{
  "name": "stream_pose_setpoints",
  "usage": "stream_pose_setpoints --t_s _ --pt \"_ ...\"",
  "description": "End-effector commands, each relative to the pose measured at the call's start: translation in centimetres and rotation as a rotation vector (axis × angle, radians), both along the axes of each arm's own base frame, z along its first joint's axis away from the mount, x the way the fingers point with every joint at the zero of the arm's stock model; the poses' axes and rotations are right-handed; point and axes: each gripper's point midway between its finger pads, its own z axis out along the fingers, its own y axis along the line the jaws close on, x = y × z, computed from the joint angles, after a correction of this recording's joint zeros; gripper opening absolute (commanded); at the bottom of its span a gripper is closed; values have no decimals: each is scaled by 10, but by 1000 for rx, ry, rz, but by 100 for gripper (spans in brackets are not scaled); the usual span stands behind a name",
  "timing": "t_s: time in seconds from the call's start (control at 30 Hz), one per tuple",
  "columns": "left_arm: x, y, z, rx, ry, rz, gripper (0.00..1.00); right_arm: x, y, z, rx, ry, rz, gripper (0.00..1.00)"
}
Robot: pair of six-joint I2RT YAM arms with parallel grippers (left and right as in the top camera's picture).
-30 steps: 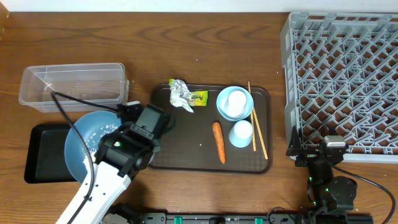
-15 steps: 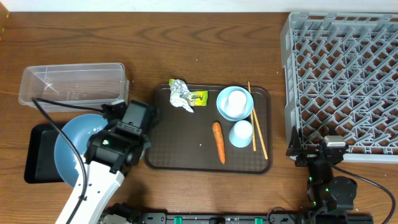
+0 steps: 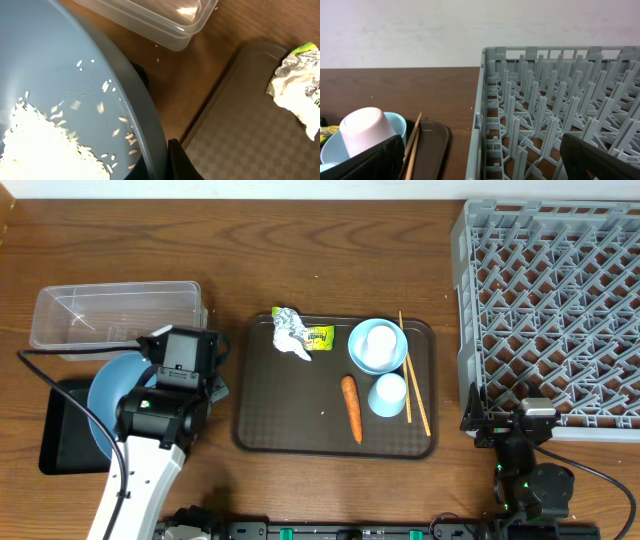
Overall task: Sort waste into correct bins and load items into the dishwasher rack
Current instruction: 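Lift the blue bowl with the left gripper toward the black tray, then tilt the blue bowl with the left gripper, pouring rice onto black tray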
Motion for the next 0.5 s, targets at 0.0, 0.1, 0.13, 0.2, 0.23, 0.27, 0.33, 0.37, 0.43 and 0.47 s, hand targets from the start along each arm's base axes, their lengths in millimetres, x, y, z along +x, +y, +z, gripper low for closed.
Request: stream_pose_setpoints --t_s 0.0,0.1,0.13,0.2,0.23,0.27,0.33,0.37,0.43,0.47 --pt "4 8 9 22 -21 -7 6 0 -2 0 -12 0 -7 99" --pt "9 15 11 24 -42 15 6 0 -2 0 -12 0 -8 99" --pt "10 18 12 21 -48 23 6 0 -2 0 -12 0 -8 99" --pt "14 22 13 5 -65 35 6 0 -2 0 -12 0 -7 99" --pt "15 24 14 -1 -72 37 6 0 -2 0 -12 0 -8 99" --pt "18 27 15 -7 -83 45 6 0 -2 0 -12 0 -8 99" --pt "20 33 17 -20 -101 66 6 0 -2 0 -12 0 -8 99" --pt "22 35 18 -30 -110 72 6 0 -2 0 -12 0 -8 99" --pt "27 38 20 -59 -136 85 6 0 -2 0 -12 0 -8 99" --pt "29 39 22 -69 -149 89 6 0 -2 0 -12 0 -8 99"
